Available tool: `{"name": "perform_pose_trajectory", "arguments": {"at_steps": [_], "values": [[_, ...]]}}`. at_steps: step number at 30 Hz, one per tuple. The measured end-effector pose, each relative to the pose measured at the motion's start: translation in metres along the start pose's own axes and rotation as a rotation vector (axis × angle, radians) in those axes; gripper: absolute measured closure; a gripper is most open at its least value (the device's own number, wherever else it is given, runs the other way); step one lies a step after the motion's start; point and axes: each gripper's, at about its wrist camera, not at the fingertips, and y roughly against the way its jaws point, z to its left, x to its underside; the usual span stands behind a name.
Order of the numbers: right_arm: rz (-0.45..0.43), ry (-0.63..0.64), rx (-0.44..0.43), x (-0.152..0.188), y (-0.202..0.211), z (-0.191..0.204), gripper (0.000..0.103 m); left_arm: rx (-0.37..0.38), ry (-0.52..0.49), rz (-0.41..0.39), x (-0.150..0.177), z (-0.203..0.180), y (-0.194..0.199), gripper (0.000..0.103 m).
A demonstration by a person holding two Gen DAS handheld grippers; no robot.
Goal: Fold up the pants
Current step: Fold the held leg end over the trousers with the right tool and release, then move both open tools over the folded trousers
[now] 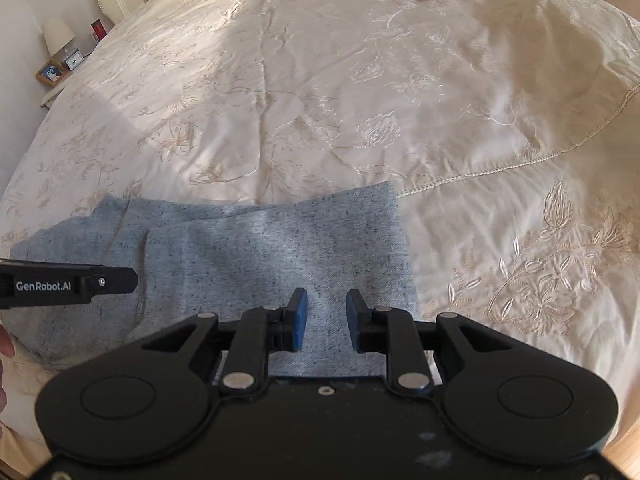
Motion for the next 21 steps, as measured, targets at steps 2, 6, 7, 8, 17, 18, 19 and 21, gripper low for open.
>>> {"name": "perform_pose_trajectory", "arguments": {"at_steps": [2, 6, 7, 8, 17, 18, 19, 21], "values": [[0.002, 0.01, -0.009, -0.007, -0.006, -0.009, 0.08, -0.027, 0.002, 0.015, 0.001, -0.009, -0.008, 0.058], [0.023, 0.024, -0.038, -0.024, -0.024, -0.027, 0.08, -0.072, 0.022, 0.067, 0.007, -0.015, -0.029, 0.058], [0.036, 0.027, -0.05, -0.027, -0.029, -0.031, 0.08, -0.101, 0.028, 0.087, 0.01, -0.015, -0.036, 0.057], [0.052, 0.035, -0.059, -0.029, -0.037, -0.035, 0.08, -0.134, 0.037, 0.108, 0.014, -0.013, -0.045, 0.057], [0.172, 0.165, -0.036, -0.027, -0.083, -0.048, 0.08, -0.17, 0.153, 0.118, 0.027, 0.005, -0.054, 0.054], [0.172, 0.173, -0.037, -0.027, -0.082, -0.048, 0.08, -0.178, 0.166, 0.109, 0.028, 0.007, -0.048, 0.054], [0.171, 0.177, -0.037, -0.027, -0.078, -0.047, 0.08, -0.189, 0.179, 0.096, 0.029, 0.009, -0.041, 0.054], [0.156, 0.174, -0.047, -0.029, -0.069, -0.047, 0.08, -0.196, 0.207, 0.061, 0.032, 0.018, -0.025, 0.054]]}}
